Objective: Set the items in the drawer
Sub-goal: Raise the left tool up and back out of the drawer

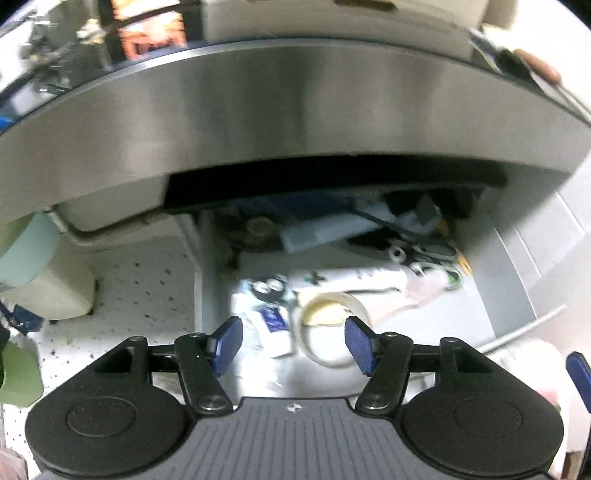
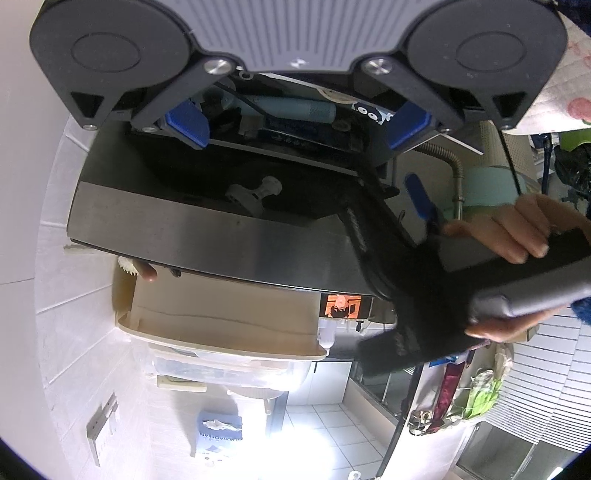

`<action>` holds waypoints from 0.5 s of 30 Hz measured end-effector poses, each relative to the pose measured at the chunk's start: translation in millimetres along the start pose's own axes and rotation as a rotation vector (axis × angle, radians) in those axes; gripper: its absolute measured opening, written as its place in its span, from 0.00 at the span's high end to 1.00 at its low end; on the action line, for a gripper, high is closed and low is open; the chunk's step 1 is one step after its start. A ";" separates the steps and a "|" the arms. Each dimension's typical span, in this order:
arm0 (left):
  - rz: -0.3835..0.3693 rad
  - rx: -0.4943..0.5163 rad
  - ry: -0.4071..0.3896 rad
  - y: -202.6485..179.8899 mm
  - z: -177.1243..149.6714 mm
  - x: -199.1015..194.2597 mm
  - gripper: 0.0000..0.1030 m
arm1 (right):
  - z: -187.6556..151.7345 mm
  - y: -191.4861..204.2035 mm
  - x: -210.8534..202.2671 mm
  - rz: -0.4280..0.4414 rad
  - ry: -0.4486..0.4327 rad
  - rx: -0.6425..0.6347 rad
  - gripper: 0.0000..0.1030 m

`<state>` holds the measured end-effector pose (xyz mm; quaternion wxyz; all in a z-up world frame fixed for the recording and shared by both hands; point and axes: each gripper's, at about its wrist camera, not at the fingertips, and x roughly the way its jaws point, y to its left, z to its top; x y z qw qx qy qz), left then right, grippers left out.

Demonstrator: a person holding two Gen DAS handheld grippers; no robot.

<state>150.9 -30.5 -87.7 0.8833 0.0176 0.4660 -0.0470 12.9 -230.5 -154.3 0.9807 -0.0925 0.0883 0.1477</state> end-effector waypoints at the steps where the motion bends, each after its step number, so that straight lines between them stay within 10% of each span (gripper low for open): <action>1: 0.011 -0.007 -0.021 5.0 -1.6 -4.4 0.41 | 0.1 0.2 0.0 0.000 0.001 -0.001 0.00; 10: 0.093 0.152 -0.239 21.0 -24.5 -33.3 0.27 | 0.2 1.4 5.2 -0.005 0.026 -0.008 0.00; 15: 0.007 0.104 -0.288 38.3 -39.3 -39.9 0.27 | -0.1 2.0 7.2 -0.008 0.038 -0.009 0.00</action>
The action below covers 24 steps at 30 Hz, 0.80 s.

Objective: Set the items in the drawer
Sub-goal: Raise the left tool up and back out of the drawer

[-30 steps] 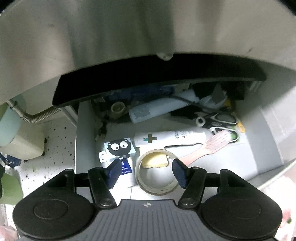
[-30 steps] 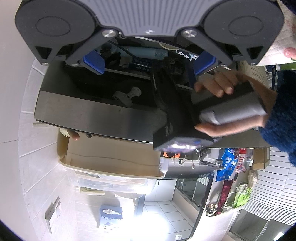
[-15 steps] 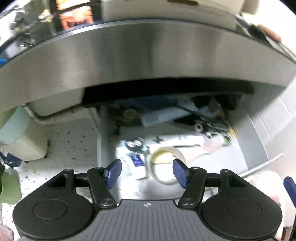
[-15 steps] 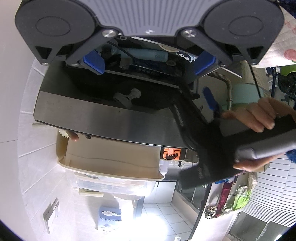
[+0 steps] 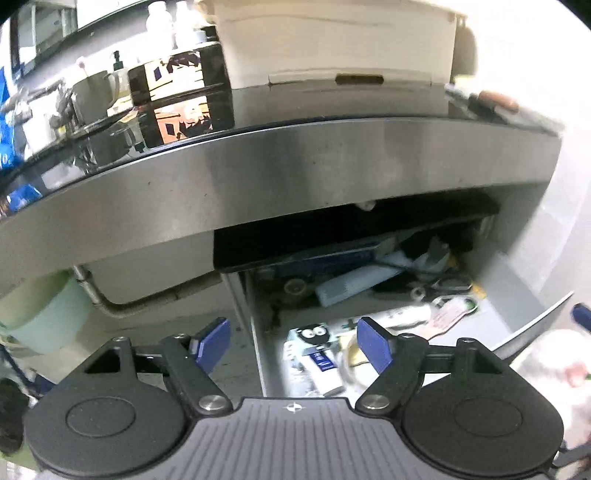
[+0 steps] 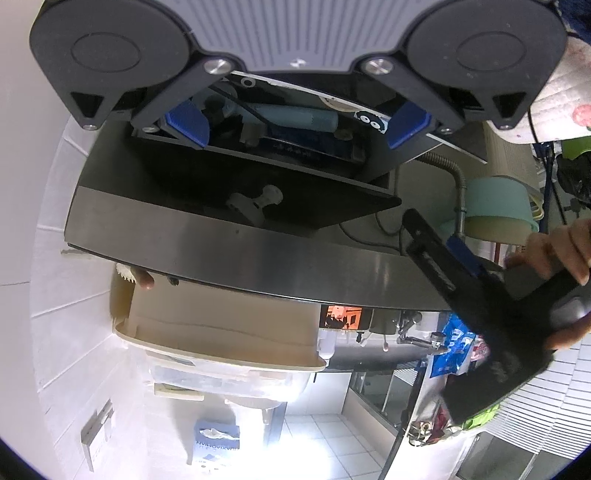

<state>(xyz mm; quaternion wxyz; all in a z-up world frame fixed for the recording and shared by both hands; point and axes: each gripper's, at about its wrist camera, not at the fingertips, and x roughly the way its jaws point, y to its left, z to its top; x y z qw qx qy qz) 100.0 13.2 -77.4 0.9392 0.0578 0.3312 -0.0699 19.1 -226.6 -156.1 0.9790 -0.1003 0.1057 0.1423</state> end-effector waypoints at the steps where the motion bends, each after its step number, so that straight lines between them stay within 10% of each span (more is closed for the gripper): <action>1: 0.000 -0.013 -0.013 2.5 -3.7 -1.6 0.27 | 0.1 0.2 0.5 -0.001 0.003 -0.001 0.00; 13: 0.065 0.049 -0.098 6.3 -62.7 -15.7 0.04 | -0.2 8.2 6.6 -0.001 0.032 -0.050 0.00; 24: 0.205 0.083 -0.172 -4.1 -108.2 -15.6 0.04 | -0.8 11.3 7.5 0.003 0.044 -0.072 0.00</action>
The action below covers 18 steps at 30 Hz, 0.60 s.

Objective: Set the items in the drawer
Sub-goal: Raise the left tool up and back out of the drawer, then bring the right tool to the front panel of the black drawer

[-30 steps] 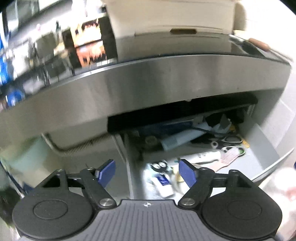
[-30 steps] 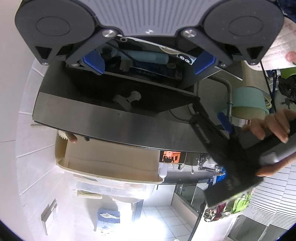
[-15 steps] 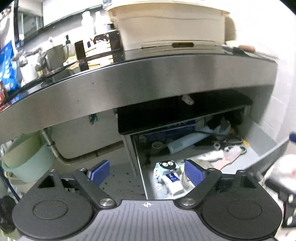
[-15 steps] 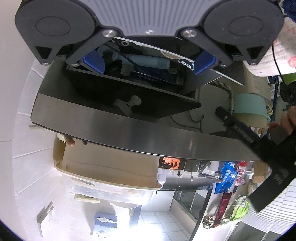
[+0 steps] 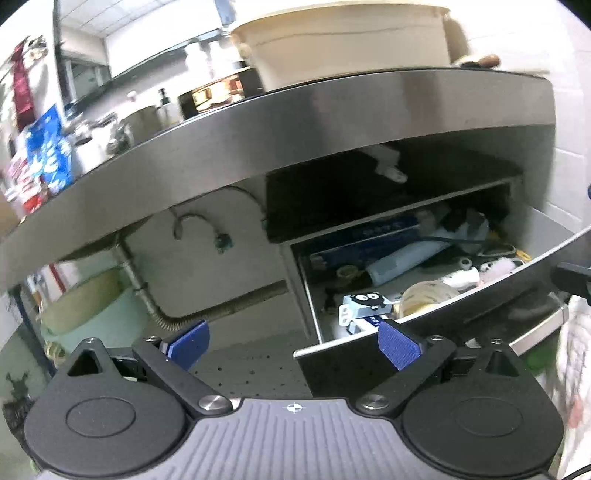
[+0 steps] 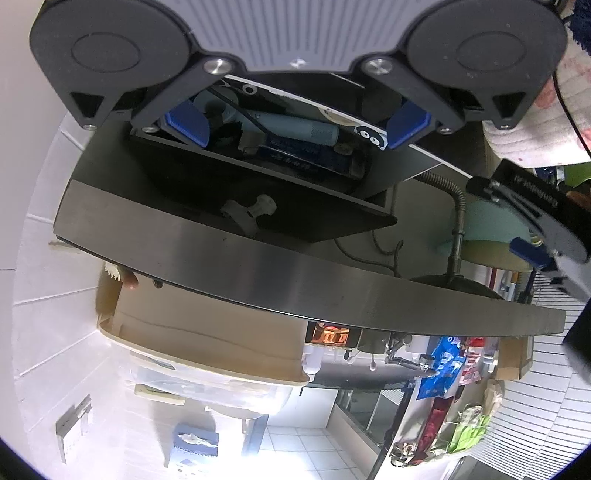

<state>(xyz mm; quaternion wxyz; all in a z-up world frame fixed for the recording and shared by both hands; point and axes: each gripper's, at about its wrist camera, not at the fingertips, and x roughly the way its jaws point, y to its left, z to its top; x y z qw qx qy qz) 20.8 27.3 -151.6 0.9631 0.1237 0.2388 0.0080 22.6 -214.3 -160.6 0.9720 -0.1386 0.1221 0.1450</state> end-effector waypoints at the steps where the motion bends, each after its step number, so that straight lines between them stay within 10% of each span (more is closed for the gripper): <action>1: -0.004 -0.020 0.013 3.0 -2.5 1.7 0.04 | 0.0 0.2 0.2 0.000 0.001 -0.002 0.00; 18: -0.059 -0.063 -0.056 14.4 -14.1 -7.2 0.04 | 0.5 -9.8 2.6 -0.024 0.015 0.056 0.00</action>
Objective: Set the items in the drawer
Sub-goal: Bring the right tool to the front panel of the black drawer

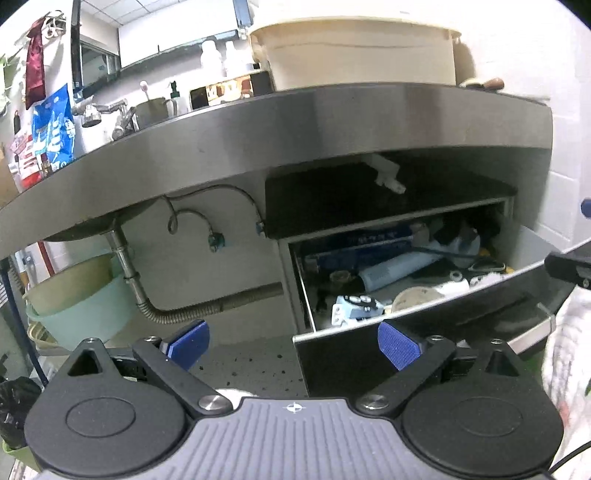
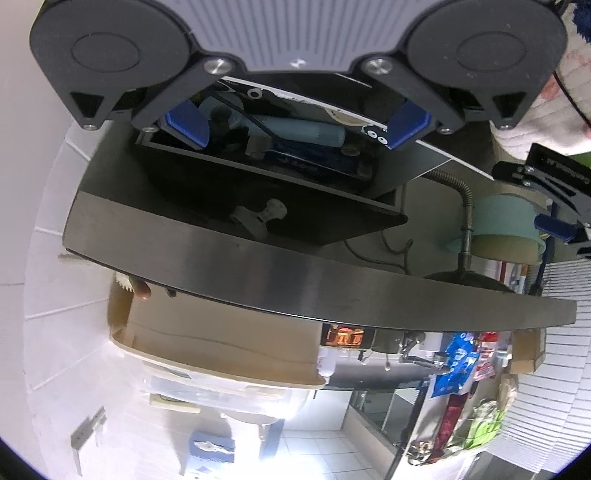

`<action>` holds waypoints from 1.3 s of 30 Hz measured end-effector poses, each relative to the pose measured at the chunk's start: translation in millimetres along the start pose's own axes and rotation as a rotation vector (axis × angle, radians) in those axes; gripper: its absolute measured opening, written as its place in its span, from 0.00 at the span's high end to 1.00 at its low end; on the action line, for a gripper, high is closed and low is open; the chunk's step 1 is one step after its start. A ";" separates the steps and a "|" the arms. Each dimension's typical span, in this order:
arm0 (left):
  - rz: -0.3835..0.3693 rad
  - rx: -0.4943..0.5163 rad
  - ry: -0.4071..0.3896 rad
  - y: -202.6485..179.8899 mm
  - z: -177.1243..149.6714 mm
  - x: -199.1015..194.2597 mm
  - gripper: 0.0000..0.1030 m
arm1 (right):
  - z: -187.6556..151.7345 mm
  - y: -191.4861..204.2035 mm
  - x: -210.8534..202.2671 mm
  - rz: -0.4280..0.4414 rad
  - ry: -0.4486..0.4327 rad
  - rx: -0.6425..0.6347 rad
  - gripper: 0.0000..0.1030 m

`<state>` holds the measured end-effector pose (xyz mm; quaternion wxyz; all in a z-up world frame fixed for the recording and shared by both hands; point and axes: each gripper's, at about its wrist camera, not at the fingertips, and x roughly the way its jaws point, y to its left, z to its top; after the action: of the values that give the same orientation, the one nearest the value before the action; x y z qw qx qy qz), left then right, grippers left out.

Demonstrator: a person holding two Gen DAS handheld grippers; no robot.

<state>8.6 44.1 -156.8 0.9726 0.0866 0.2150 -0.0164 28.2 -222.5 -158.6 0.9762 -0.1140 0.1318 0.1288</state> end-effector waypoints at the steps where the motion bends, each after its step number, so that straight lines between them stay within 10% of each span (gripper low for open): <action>1: -0.007 -0.001 -0.013 1.0 1.3 -0.5 0.04 | 0.0 -0.7 0.6 -0.002 0.001 0.004 0.00; 29: -0.030 -0.126 0.063 16.8 -5.5 33.8 0.04 | -10.9 -13.0 29.5 -0.097 0.199 0.255 0.00; 39: -0.040 -0.129 0.065 18.1 -6.5 34.2 0.04 | -19.6 3.0 53.9 -0.085 0.311 0.269 0.19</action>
<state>38.2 63.2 -174.1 0.9682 0.0197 0.2486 -0.0193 73.1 -212.8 -193.0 0.9551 -0.0066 0.2920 0.0498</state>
